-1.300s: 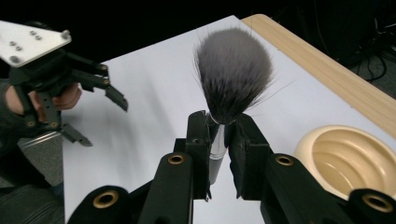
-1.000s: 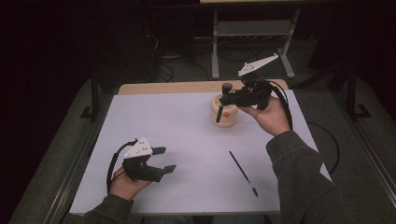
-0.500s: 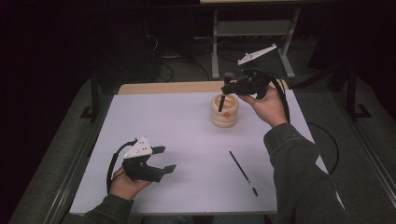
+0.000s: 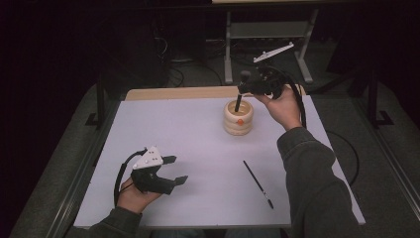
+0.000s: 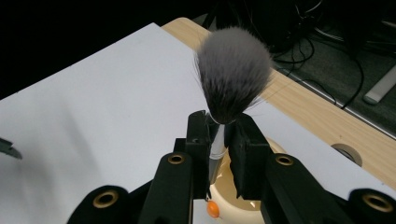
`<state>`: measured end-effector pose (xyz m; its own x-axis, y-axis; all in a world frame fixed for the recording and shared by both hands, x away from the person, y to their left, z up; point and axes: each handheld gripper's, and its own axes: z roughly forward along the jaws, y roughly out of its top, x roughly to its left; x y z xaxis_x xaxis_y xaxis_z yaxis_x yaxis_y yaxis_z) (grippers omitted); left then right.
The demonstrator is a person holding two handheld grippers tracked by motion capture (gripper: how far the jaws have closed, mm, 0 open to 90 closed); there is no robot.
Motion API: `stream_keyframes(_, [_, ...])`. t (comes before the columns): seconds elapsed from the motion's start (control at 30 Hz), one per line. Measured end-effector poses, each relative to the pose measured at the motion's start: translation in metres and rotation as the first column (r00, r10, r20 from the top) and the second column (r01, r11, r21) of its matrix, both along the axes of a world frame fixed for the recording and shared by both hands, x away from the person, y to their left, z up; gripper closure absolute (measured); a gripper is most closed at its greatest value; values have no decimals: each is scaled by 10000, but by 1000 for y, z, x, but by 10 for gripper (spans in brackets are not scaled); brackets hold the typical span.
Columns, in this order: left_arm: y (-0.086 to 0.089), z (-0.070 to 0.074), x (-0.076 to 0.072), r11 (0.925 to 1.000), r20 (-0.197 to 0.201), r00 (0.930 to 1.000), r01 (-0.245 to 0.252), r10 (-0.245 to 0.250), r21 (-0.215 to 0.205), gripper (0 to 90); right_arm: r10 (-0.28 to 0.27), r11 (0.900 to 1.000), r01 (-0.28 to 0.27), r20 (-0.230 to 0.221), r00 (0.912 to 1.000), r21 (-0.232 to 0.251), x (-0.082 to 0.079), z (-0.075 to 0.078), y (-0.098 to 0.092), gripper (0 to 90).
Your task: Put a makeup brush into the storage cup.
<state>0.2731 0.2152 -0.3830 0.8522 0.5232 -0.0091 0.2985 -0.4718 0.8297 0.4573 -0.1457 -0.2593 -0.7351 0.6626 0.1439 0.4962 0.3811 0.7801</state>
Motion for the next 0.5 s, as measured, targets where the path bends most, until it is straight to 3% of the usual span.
stream_keyframes(0.5, [-1, -1, 0, 9999, 0, 10000, 71, -71, 95, 235, -706, 9974, 709, -279, 9971, 90, 14, -14, -3, 779])
